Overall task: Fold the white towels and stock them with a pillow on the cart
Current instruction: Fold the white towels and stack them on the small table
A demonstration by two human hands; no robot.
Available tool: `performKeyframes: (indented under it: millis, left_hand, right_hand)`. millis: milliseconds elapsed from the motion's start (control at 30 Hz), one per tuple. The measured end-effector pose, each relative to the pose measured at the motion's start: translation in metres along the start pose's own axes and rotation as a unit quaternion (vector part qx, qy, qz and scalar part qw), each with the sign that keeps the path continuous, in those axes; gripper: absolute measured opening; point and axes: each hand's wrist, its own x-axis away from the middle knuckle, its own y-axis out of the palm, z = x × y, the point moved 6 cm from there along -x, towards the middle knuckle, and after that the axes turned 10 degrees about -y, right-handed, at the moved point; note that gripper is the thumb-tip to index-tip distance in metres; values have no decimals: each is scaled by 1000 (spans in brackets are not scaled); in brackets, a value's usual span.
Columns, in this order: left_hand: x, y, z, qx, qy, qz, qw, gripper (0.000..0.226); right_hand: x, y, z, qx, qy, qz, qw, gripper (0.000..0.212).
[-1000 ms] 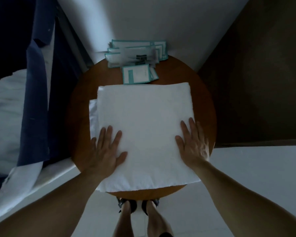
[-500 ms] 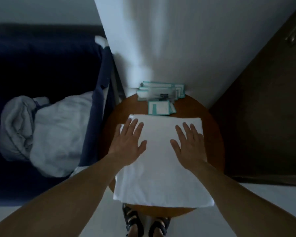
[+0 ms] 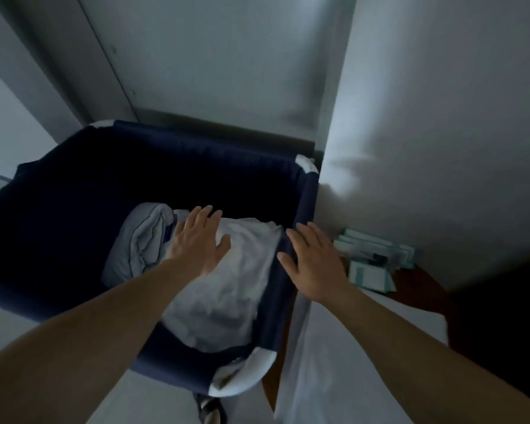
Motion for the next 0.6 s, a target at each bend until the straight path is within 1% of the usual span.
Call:
performKeyframes:
  millis: [67,133,200,300,367,467,500,533,567,600]
  left_hand:
    - [-24,7,-34,17,-17,-13,1000,67]
    - [-51,20,-63,30,-24,-29,999,66]
    - [-76,40,-86,45,-21,-48,998,66]
    - [-114,80,-121,55,-6,-83,995,66]
    - [-142,109,-144,48,0,-102,994,67]
    - [-181,149,-170,51,12,-119,991,67]
    - [-190,161,-174,52,19,-127,990,68]
    - [-196,172,-176,54,26,-137,989,68]
    - [-201,182,-176,59,33,-148,987,68]
    - [-202,191,-176,65,41,-159,984,68]
  right_hand:
    - [-35,24,-23,-11,-23,-22,999,59]
    - [-71,61,-35,-44,-2,-86,995,62]
    - [-99,107,-37,-81,51,-170,981,72]
    - [-130,182,-30,-111,147,-282,942,96]
    - [-151,229,-20,-131,217,-311,916,114]
    - [-170,287,-2,-145,296,-323,887,133]
    - [-170,303,3,-152,312,-332,877,135]
    - [-169,319,7,-157,324,-341,868,132]
    - [-168,331,10,-156,333,-345,864,124]
    - [-167,339,12,-147,336,-338,867,110]
